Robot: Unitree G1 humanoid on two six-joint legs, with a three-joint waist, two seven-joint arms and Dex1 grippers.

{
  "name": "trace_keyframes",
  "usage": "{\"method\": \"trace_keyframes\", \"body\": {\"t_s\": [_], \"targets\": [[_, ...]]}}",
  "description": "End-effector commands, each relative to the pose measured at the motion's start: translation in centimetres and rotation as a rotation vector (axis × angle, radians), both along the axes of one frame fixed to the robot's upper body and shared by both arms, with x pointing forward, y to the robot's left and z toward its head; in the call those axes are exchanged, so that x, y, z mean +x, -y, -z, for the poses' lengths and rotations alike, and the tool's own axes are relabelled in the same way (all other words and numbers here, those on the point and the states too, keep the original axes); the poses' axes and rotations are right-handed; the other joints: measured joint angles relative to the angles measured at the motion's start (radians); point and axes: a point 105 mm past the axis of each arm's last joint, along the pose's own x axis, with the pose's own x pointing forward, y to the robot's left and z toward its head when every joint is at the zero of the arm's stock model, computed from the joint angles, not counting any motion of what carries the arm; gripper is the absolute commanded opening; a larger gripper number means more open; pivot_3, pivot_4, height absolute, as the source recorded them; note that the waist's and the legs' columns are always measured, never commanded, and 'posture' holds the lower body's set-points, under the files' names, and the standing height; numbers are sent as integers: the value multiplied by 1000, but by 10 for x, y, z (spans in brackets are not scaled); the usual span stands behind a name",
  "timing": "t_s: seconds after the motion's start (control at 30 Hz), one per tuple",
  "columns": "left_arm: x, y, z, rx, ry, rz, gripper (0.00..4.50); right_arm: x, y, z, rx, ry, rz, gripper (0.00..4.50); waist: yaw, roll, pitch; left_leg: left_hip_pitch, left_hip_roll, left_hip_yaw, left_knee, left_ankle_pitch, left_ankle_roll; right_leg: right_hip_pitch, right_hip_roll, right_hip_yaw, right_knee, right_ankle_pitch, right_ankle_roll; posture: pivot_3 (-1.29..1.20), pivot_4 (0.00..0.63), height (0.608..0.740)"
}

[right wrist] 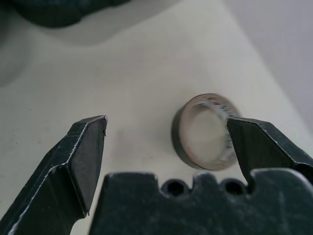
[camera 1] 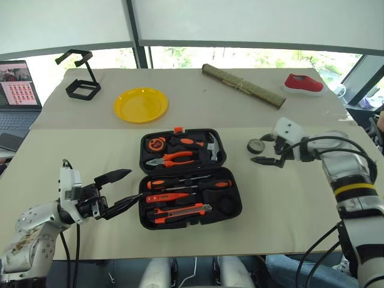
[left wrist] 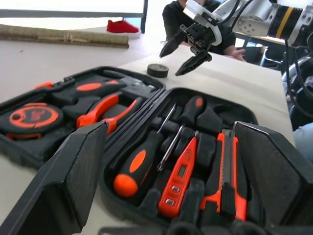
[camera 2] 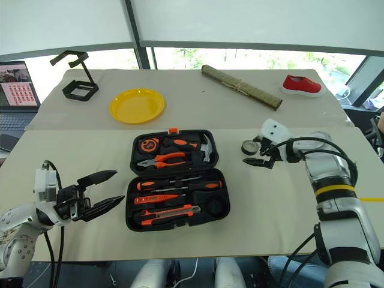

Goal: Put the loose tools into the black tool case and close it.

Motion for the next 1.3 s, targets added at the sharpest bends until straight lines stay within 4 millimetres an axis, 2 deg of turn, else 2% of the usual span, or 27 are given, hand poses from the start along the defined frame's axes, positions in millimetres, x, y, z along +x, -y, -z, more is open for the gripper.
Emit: {"method": "trace_keyframes", "body": {"t_s": [0.03, 0.07, 0.1, 0.37, 0.47, 0.53, 0.63, 0.73, 0.8, 0.87, 0.9, 0.93, 1.03, 1.3], "targets": [[0, 0, -8, 28, 62, 3, 4500, 8, 0, -11, -34, 31, -17, 3450, -1, 0, 0, 0, 0, 0, 0, 0, 0, 0, -1, 0, 0, 0, 0, 0, 150, 740], [0, 2, -8, 28, 64, 4, 4500, 8, 0, -9, -44, 12, -20, 3225, -2, 0, 0, 0, -1, 0, 0, 0, 0, 0, -1, 0, 0, 0, 1, 0, 150, 740], [0, 3, -9, 29, 71, 10, 4500, 8, 0, -7, -57, 4, -27, 2782, -3, 0, 0, 0, -1, 0, 0, 0, 0, 1, -1, 0, -1, 0, 1, 0, 150, 740], [-3, 11, -9, 43, 81, 55, 4500, 11, -3, -11, -62, -10, -58, 96, -9, 0, 0, 2, 0, 0, 0, 0, 0, 1, 0, 0, 1, 1, 0, 0, 150, 740], [-4, 12, -8, 56, 77, 75, 4500, 8, -8, -18, -36, 7, -120, 30, -10, 0, 0, 2, 0, 0, 0, 0, 0, 1, 0, 0, 1, 1, 0, 0, 150, 740], [-7, 13, -9, 55, 85, 90, 4500, -5, -18, -25, -3, -12, -254, 30, -10, 0, 0, 2, 0, 0, 0, 0, 0, 1, 0, 0, 1, 1, 0, 0, 150, 740], [-12, 16, -11, 47, 85, 124, 4500, -38, -48, -51, 129, -74, -482, 30, -9, 0, 0, 2, 0, 0, 0, 0, 0, 1, 0, 0, 1, 1, 0, 0, 150, 740], [-20, 17, -7, 91, 75, 170, 4500, -86, -77, -71, 251, -211, -633, 30, -8, 1, 1, 2, 1, -1, 0, 0, 0, 0, -1, 0, 3, 1, 0, 0, 150, 740], [-25, 14, 0, 156, 74, 199, 4500, -120, -90, -70, 260, -323, -700, 30, -6, 1, 1, 2, 1, -3, 0, 0, 0, 1, -3, -2, 3, 1, 0, 0, 150, 740], [-28, 11, 5, 212, 81, 223, 4500, -141, -95, -62, 231, -392, -709, 30, -4, 1, 1, 2, 1, -4, 0, 0, 0, 1, -8, -3, 3, 0, -1, 0, 150, 740], [-29, 9, 6, 218, 79, 226, 4500, -146, -95, -52, 191, -424, -679, 30, -2, 1, 1, 2, 0, -5, 0, 0, 0, 1, -11, -4, 2, 0, -1, 0, 150, 740], [-30, 7, 8, 224, 75, 229, 4500, -152, -96, -40, 146, -441, -671, 30, -1, 1, 1, 2, 0, -5, 0, 0, 0, 1, -11, -5, 2, 0, -1, 0, 150, 740], [-38, 3, 17, 273, 52, 269, 4500, -149, -97, -16, 88, -445, -581, 30, -2, 1, 1, 3, -1, -4, 0, 0, 0, 2, -13, -5, 1, 0, -1, 0, 150, 740], [-41, 2, 20, 270, 37, 268, 4500, -143, -85, 7, -11, -468, -463, 30, -4, 1, 1, 3, -2, -3, 0, 0, 0, 1, -7, -5, 2, 0, -1, 0, 150, 740]]}}
